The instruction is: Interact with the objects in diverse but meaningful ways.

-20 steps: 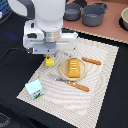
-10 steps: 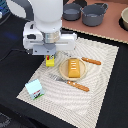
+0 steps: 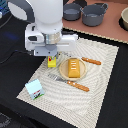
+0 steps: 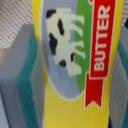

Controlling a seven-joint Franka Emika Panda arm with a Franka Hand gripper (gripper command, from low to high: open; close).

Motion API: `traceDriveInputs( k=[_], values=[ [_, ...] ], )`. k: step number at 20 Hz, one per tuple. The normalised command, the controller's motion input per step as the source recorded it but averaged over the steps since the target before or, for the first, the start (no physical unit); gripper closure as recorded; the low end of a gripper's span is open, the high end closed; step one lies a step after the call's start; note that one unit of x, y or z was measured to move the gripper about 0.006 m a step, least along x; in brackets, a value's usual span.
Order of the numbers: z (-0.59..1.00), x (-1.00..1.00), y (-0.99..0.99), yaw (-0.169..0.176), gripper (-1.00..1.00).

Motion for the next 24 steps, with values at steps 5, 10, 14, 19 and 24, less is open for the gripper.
traceDriveInputs(
  k=[5,10,14,19,24],
  values=[
    [-0.09,-0.16,0.08,-0.003,1.00],
    [0.60,-0.13,0.08,-0.014,-1.00],
    [0.56,-0.14,0.02,-0.024,-1.00],
    [0.83,-0.26,0.12,-0.007,-1.00],
    [0.93,-0.21,0.11,-0.022,-1.00]
  ],
)
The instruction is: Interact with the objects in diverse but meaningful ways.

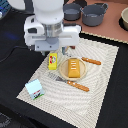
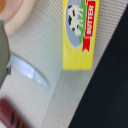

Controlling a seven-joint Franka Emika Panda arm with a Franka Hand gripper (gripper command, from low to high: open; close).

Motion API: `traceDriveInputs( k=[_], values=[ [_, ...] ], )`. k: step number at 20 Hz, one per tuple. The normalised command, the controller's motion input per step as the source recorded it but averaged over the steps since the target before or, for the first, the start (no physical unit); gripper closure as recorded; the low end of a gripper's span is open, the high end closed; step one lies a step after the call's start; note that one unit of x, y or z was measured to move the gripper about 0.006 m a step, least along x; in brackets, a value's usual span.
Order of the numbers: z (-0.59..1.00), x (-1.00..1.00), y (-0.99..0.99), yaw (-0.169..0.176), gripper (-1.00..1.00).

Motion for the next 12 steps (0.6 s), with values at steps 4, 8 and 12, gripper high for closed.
traceDriveInputs(
  k=[4,8,12],
  values=[
    [1.00,-0.07,0.13,-0.021,-1.00],
    [0.66,0.00,0.20,-0.059,-1.00],
    [0.18,-0.06,0.14,-0.065,-1.00]
  ],
)
